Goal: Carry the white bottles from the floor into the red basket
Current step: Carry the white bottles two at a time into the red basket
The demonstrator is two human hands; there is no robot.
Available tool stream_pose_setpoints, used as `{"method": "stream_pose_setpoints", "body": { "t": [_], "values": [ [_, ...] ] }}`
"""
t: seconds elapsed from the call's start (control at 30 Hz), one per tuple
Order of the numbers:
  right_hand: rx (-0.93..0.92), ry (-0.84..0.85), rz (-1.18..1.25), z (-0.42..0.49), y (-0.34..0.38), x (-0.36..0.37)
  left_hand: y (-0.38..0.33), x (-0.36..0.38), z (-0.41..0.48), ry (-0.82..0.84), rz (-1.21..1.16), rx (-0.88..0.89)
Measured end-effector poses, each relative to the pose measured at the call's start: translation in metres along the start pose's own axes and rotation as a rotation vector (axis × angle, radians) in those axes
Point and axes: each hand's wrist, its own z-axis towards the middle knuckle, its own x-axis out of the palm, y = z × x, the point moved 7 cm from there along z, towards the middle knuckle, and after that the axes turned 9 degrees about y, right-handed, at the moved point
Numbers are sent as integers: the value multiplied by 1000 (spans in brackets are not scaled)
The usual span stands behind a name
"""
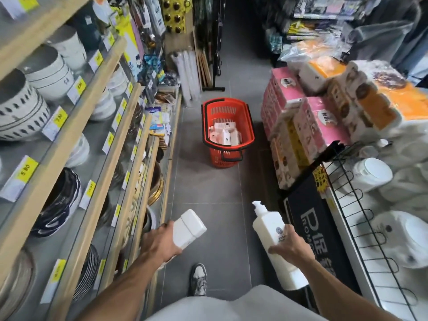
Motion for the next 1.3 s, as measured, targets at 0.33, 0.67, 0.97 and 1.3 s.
{"method": "stream_pose_setpoints", "body": {
  "t": [0.33, 0.67, 0.97, 1.3],
  "values": [
    [28, -40, 9, 40, 69, -13, 30, -42, 70, -6, 37, 34],
    [19, -57, 35, 89, 130, -46, 37, -102, 141, -34, 38, 42],
    [6, 1, 6, 135, 165, -75, 18, -139, 182, -17, 81, -1],
    [-5, 37, 55, 197, 194, -133, -15, -184, 240, -23, 55, -25]
  ]
}}
